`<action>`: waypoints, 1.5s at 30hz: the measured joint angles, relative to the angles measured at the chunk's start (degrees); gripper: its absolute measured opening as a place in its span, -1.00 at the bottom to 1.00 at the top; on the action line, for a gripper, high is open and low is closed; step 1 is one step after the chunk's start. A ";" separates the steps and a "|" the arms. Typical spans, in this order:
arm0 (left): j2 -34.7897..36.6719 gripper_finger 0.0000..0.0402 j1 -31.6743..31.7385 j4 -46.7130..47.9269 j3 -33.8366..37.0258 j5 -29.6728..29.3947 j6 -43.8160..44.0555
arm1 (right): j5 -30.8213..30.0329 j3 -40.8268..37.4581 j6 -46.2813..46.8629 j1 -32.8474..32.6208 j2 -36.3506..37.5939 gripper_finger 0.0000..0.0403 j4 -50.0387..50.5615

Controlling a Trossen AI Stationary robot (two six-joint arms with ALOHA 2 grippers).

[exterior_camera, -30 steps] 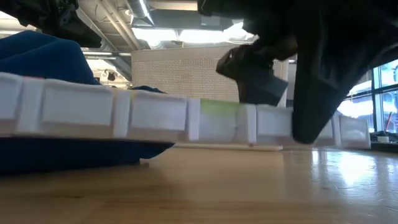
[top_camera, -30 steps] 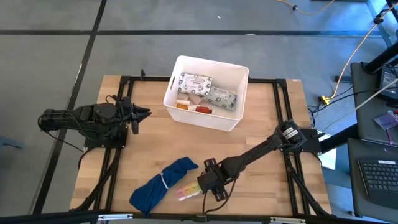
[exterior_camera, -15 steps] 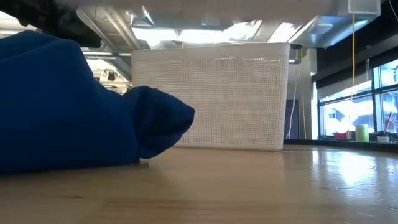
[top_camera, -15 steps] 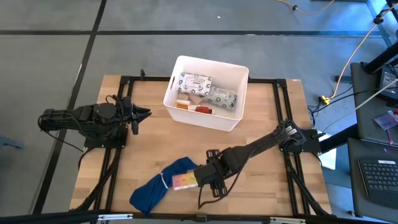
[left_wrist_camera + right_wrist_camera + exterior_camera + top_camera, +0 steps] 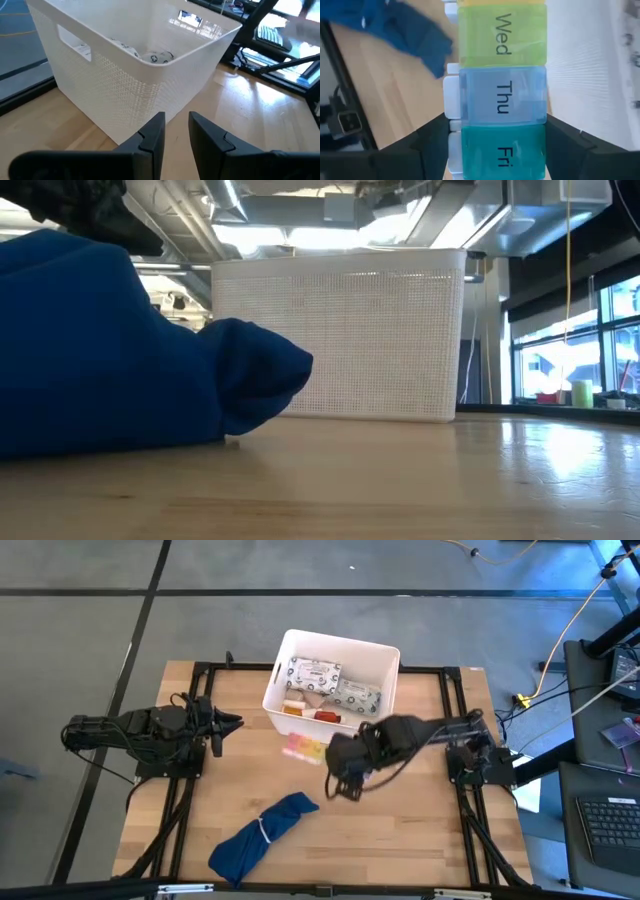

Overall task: Pick & place medical supplies in basket/bin
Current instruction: Put the medicine organizer into the white container

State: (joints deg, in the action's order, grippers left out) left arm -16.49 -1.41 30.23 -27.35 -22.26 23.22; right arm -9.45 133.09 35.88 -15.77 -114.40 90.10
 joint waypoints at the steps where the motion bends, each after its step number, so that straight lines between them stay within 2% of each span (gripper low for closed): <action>1: -0.12 -0.59 0.01 0.10 0.00 0.06 0.00 | -0.03 0.46 0.15 0.93 0.21 0.25 0.07; 7: -0.16 -0.59 0.00 0.25 0.00 1.64 0.15 | -6.61 1.91 -1.33 6.85 2.47 0.25 -0.19; 10: -0.17 -0.59 0.02 0.46 0.00 1.60 0.09 | -7.22 1.73 -4.48 10.53 3.41 0.25 -0.03; 25: -0.17 -0.59 0.02 0.49 0.00 -0.64 0.00 | -7.45 1.73 -33.25 33.80 3.86 0.25 -0.31; 29: -0.17 -0.59 0.02 0.47 0.00 -2.80 -0.02 | -3.74 0.71 -40.27 38.96 3.46 0.25 -3.21; 37: -0.17 -0.59 0.01 0.47 0.00 -3.78 0.00 | -0.59 -4.88 -51.02 43.68 2.30 0.25 -11.77; 45: -0.16 -0.59 0.02 0.45 0.00 -3.79 0.02 | 2.09 -16.68 -58.78 45.61 2.22 0.25 -22.81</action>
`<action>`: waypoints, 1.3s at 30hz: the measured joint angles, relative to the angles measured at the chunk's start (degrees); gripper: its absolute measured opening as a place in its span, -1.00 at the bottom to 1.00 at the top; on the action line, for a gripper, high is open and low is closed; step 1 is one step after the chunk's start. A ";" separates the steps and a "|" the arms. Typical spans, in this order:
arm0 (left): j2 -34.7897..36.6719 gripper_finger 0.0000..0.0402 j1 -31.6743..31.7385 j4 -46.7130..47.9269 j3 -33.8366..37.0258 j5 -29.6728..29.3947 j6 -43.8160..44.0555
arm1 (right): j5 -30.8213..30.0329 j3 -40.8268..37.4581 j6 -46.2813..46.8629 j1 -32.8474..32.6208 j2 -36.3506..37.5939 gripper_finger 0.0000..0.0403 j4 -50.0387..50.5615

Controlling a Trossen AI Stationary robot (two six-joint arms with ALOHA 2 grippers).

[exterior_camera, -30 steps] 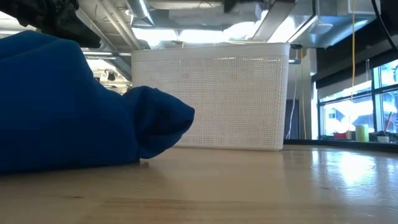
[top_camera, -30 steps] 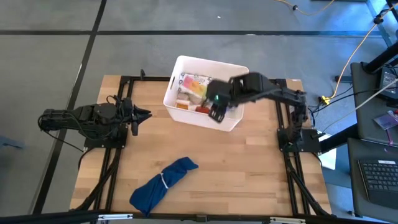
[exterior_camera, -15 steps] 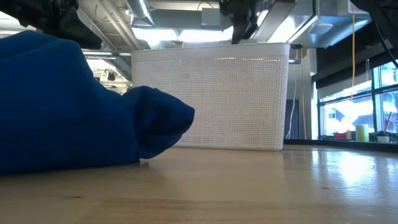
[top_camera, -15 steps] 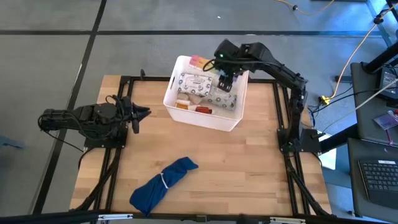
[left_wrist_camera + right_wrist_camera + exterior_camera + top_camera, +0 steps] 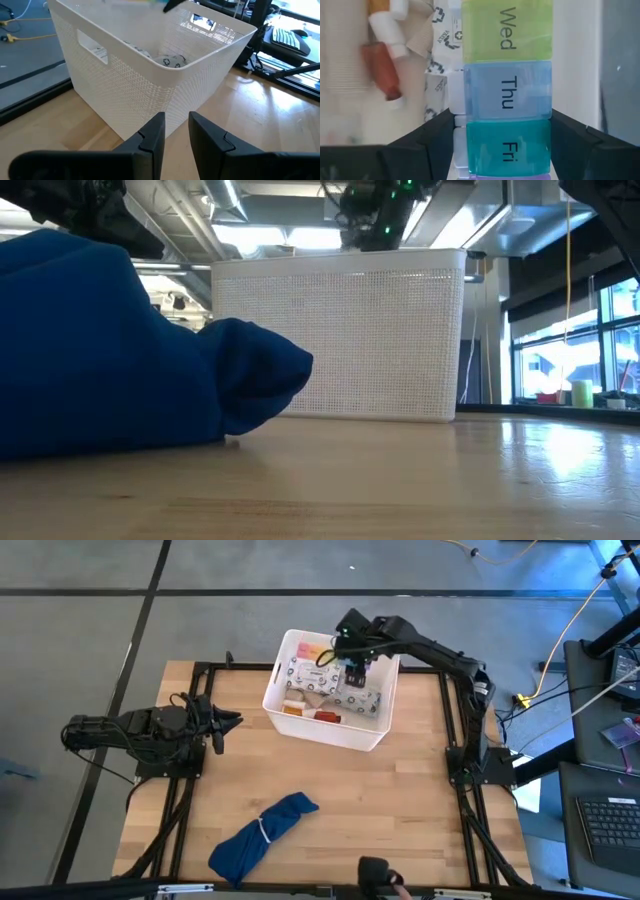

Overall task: Pick & place medical supplies in basket/bin
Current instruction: Put the medicine organizer into the white container

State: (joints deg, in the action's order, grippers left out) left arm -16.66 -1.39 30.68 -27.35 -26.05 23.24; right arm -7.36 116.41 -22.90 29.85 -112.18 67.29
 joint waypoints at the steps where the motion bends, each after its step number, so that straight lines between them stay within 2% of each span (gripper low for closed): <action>1: 0.01 -0.59 0.00 -0.02 0.00 -0.01 0.00 | -0.01 -1.60 -0.72 0.03 0.00 0.25 -1.61; 11: -0.01 -0.59 0.00 0.00 0.00 -0.32 0.04 | 0.07 -15.75 -2.85 1.62 0.02 0.25 -18.30; 17: -0.01 -0.59 -0.01 -0.01 0.00 -0.30 0.15 | -0.65 -20.69 0.18 3.34 0.43 0.25 -22.84; 29: -0.01 -0.59 -0.01 -0.02 0.00 -0.14 0.47 | -2.10 -20.70 -2.40 2.76 0.19 0.37 -22.44; 39: -0.01 -0.59 -0.01 -0.02 0.00 0.01 1.64 | -1.39 -20.73 -2.65 1.79 0.09 0.39 -22.58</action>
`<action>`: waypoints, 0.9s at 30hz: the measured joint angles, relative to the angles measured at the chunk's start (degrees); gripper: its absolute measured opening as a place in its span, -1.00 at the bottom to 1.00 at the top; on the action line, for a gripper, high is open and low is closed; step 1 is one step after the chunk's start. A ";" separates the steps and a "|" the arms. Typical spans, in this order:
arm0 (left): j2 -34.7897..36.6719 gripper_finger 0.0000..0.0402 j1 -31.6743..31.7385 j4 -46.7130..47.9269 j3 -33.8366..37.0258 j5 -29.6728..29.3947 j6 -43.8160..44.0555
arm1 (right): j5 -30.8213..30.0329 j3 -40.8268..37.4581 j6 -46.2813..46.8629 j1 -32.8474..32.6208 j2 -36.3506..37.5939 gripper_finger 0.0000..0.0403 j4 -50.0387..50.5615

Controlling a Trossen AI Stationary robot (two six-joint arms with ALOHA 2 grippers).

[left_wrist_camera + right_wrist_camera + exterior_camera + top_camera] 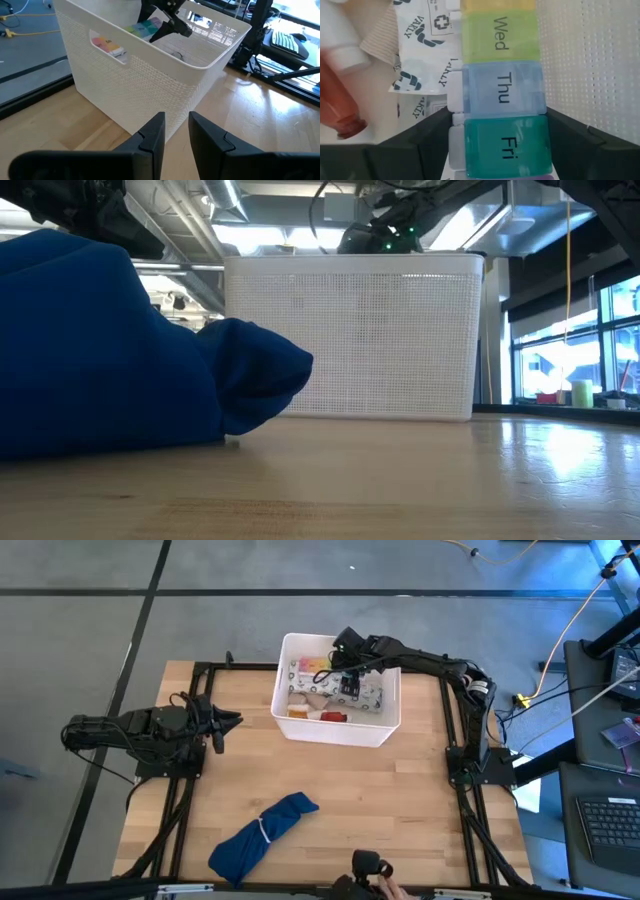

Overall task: Pick & place medical supplies in basket/bin
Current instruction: Put the medicine organizer into the white container, then return to Home Position

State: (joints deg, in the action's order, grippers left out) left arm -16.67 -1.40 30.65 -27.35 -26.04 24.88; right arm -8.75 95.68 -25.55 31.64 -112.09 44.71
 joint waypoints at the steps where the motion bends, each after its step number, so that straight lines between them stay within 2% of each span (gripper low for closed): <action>1: 0.00 -0.59 -0.01 0.00 0.00 0.00 0.00 | 0.00 0.00 0.00 0.00 0.00 0.39 0.00; 12: 0.00 -0.59 0.01 -0.02 0.00 0.00 -0.04 | -0.80 0.02 -0.64 0.00 0.00 0.70 -0.13; 20: 0.02 -0.59 0.00 -6.05 0.00 -0.01 -2.77 | -18.46 0.32 -0.15 -1.75 1.02 0.81 0.39; 24: 0.02 -0.59 0.01 -12.83 0.00 -1.34 -5.63 | -20.57 4.56 1.69 -4.56 3.34 0.81 1.55; 27: 0.02 -0.59 0.01 -18.54 0.00 -4.17 -7.22 | -19.63 10.40 8.34 -8.08 5.10 0.81 3.12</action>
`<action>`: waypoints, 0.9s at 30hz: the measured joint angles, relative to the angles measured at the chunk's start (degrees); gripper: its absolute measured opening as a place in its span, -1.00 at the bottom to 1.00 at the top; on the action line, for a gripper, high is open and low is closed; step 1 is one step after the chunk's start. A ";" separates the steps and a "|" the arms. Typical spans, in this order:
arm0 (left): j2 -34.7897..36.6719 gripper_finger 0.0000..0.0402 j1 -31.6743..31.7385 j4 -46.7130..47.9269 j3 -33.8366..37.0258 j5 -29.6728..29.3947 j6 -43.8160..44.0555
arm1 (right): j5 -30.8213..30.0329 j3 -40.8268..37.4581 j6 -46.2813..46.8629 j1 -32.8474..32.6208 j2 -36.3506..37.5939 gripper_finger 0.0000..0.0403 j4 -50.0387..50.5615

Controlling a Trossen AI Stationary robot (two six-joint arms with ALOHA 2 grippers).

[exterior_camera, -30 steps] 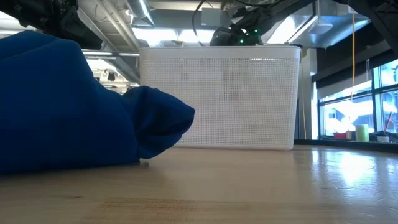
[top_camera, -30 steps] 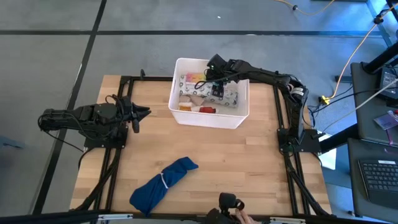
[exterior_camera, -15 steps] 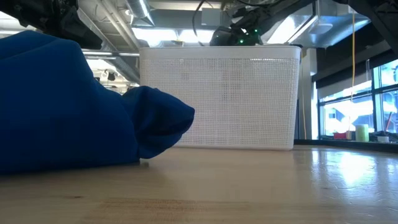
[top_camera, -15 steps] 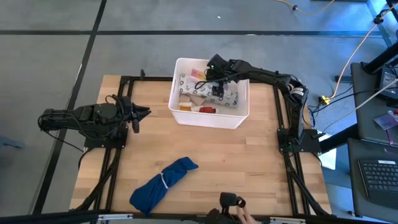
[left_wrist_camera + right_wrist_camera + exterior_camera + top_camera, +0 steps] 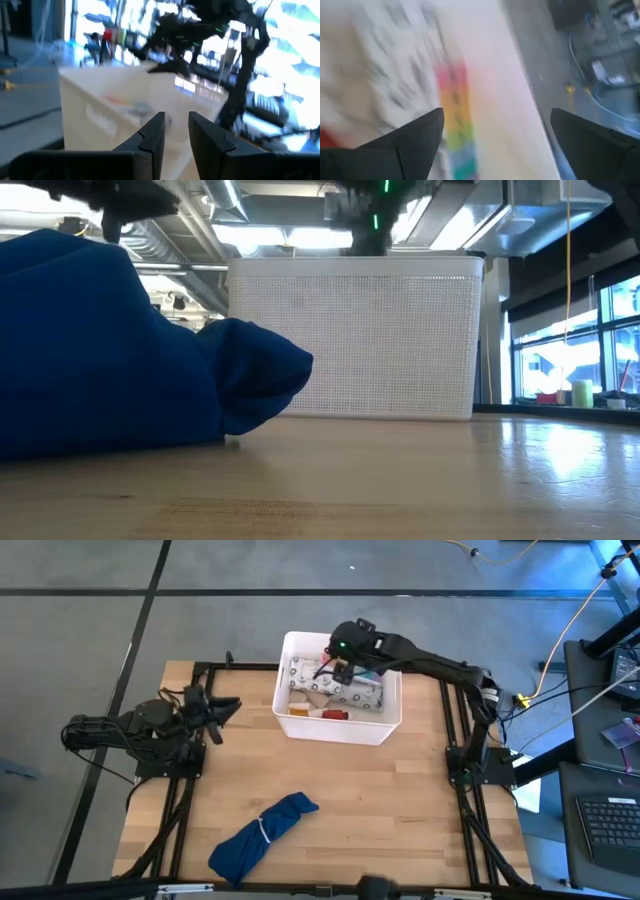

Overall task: Pick & place medical supplies in basket/bin
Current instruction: Return to Home Position

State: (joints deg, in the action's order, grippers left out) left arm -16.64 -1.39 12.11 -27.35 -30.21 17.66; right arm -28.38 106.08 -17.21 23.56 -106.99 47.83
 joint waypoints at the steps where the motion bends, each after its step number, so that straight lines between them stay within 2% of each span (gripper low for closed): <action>1: 0.00 -0.59 0.00 -2.05 0.00 -0.67 -0.44 | 1.29 2.35 2.55 -1.24 0.68 0.81 1.11; 5: 0.00 -0.59 0.85 -9.80 -0.02 -0.95 -0.94 | 14.72 9.68 11.57 -6.23 4.35 0.81 3.40; 7: -0.09 -0.60 1.83 -12.49 -0.02 -0.15 -0.93 | 21.46 10.47 14.82 -8.54 6.71 0.81 3.29; 9: -0.93 -0.62 2.96 -14.16 -0.32 1.22 -0.93 | 24.64 8.79 15.77 -10.86 9.74 0.81 3.12; 13: -5.14 -0.69 5.71 -12.68 -3.97 6.16 -2.25 | 22.42 -4.59 20.58 -15.28 18.39 0.81 -3.26; 18: -10.62 -0.76 8.84 -7.25 -8.90 11.72 -6.96 | 20.19 -24.01 25.35 -21.75 30.78 0.81 -19.04; 21: -11.21 -0.78 10.13 -1.61 -10.96 12.21 -7.28 | 20.41 -30.68 25.73 -26.60 38.31 0.81 -25.30; 25: -8.98 -0.79 11.09 3.57 -11.60 11.83 -4.22 | 20.51 -38.46 26.40 -32.47 47.44 0.81 -25.52; 27: -7.50 -0.79 11.38 4.04 -11.29 10.85 -3.42 | 20.48 -43.08 30.07 -34.90 52.07 0.81 -27.64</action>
State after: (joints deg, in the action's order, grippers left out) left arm -24.15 9.99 16.15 -38.64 -19.36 14.24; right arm -7.90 63.00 12.86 -11.34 -54.92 20.19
